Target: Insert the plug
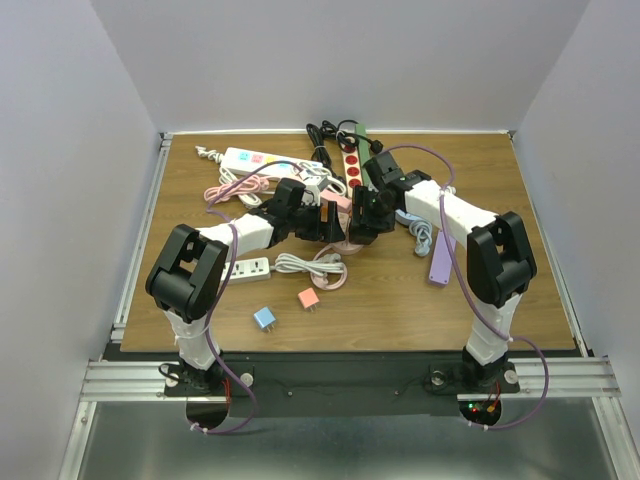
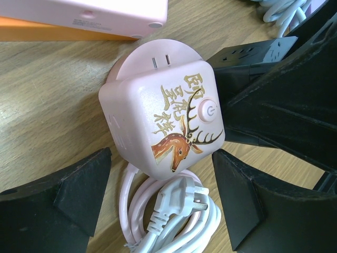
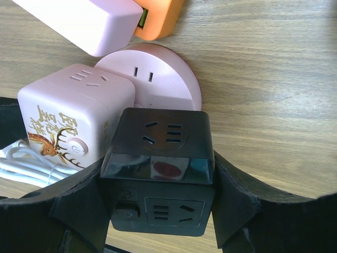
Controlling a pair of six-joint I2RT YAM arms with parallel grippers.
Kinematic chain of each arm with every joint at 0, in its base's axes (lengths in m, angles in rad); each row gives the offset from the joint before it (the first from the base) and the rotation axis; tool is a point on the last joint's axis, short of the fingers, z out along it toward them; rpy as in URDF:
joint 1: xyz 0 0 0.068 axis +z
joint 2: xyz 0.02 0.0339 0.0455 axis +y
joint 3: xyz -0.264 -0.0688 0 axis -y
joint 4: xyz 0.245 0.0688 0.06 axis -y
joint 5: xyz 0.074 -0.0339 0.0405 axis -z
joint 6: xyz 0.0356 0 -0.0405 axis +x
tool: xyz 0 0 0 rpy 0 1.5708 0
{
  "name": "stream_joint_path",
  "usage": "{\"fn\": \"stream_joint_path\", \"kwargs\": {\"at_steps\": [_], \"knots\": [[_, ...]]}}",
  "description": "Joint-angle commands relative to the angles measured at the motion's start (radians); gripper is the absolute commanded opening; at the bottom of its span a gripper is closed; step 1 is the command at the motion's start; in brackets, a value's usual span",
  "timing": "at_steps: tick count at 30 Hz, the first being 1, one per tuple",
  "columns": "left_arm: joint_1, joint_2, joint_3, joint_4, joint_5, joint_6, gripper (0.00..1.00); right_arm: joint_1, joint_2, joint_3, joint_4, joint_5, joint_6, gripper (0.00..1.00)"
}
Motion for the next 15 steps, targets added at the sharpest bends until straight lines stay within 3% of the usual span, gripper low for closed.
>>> {"fn": "stream_joint_path", "kwargs": {"at_steps": [1, 15], "knots": [[-0.006, -0.03, 0.035, 0.013, 0.007, 0.012, 0.89, 0.006, -0.022, -0.013, 0.0, 0.085, 0.007, 0.0], [-0.005, -0.022, 0.034, 0.016, 0.005, 0.014, 0.89, 0.002, 0.006, 0.002, 0.01, 0.127, 0.024, 0.0]]}}
